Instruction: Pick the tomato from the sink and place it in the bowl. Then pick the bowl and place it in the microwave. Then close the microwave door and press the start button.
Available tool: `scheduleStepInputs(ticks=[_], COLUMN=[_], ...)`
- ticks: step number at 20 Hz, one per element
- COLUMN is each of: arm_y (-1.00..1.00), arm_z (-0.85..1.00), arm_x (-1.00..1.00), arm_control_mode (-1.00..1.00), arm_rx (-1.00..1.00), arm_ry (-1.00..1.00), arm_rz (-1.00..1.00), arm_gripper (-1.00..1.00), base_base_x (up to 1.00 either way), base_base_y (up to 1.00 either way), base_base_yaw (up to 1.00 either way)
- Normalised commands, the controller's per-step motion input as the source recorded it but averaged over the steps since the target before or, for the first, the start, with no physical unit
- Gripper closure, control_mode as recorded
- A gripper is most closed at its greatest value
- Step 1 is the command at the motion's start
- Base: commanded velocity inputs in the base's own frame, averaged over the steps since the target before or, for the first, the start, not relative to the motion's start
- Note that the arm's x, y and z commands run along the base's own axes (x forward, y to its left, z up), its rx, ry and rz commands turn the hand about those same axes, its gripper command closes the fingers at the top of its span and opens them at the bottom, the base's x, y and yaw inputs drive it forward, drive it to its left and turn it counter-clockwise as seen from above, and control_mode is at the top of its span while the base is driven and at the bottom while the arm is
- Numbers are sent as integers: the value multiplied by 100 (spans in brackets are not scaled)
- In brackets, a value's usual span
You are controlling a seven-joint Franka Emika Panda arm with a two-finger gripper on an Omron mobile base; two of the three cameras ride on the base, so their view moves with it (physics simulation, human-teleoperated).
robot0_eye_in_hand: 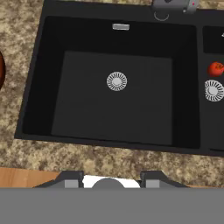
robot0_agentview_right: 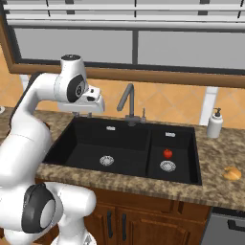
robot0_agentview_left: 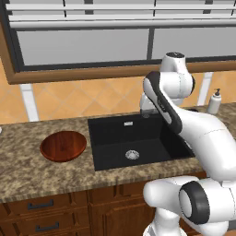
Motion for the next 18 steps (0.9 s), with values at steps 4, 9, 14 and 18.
scheduleStepInputs(ticks=[4, 9, 14, 18], arm_y=[-16, -69, -99, -100], arm_z=[-1, -23, -22, -32], arm_x=[-32, -73, -5, 2], arm_control_mode=[-100, -100, -100, -100], arm_rx=[1, 0, 5, 9], arm_ry=[-3, -3, 0, 0], arm_rz=[-1, -11, -18, -16], arm_gripper=[-100, -100, -100, -100], base_base_x=[0, 0, 0, 0], base_base_y=[0, 0, 0, 0], base_base_yaw=[0, 0, 0, 0])
